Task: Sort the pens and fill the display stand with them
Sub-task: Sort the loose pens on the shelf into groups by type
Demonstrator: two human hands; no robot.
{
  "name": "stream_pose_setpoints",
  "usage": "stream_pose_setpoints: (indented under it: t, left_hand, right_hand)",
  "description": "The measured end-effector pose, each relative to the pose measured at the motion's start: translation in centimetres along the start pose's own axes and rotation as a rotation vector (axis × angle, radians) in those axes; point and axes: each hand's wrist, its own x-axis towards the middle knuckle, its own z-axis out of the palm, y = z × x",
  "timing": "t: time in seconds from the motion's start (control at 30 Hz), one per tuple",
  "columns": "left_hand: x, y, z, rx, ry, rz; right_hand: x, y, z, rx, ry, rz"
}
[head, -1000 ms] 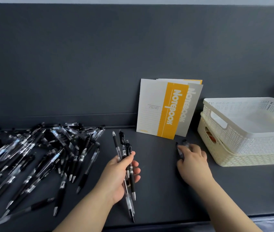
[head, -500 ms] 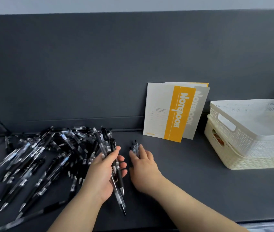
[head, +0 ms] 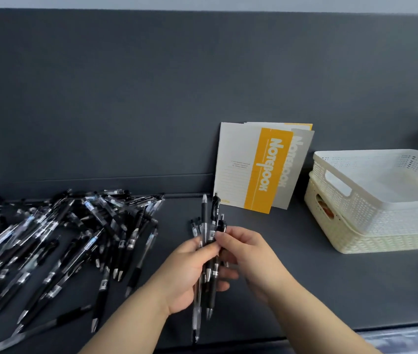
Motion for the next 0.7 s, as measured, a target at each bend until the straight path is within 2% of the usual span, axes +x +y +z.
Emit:
stream_pose_setpoints:
  t: [0.17, 0.27, 0.33, 0.4, 0.43, 0.47, 0.53, 0.57, 0.63, 0.7]
  left_hand:
    - [0.6, -0.7, 2.2, 0.151, -0.147, -0.089]
    - [0.9, -0.8, 3.3, 0.204, -0.198, -0.143]
    - [1.1, -0.8, 3.9, 0.208, -0.196, -0.168]
    - [1.4, -0.8, 4.0, 0.219, -0.143, -0.168]
    - [1.5, -0.8, 3.8, 0.219, -0.094, -0.161]
    - [1.7, -0.9, 3.4, 0.201, -0.036, -0.151]
    - [2.0, -0.7, 2.6, 0.099, 0.064, -0.143]
    - [2.1, -0.5, 2.3, 0.027, 0.095, -0.144]
    - [2.0, -0.1, 1.8, -0.12, 0.123, -0.154]
    - [1.9, 0.3, 1.6, -0.238, 0.13, -0.163]
  right_hand:
    - [-0.3, -1.0, -3.2, 0.094, 0.22, 0.017]
    - [-0.6, -1.6, -4.1, 0.051, 0.161, 0.057]
    - [-0.5, -1.8, -4.7, 0.002, 0.182, 0.049]
    - [0.0, -2.3, -6.0, -0.025, 0.3, 0.008]
    - [0.3, -2.4, -7.1, -0.118, 0.376, -0.014]
    - [0.6, -2.7, -8.3, -0.332, 0.439, -0.019]
    - [1.3, -2.4, -10.5, -0.921, 0.459, 0.053]
    - [1.6, -1.9, -11.2, -1.13, 0.443, 0.107]
    - [2.1, -1.1, -11.6, -1.336, 0.431, 0.201]
    - [2.4, -0.2, -11.6, -1.407, 0.439, 0.22]
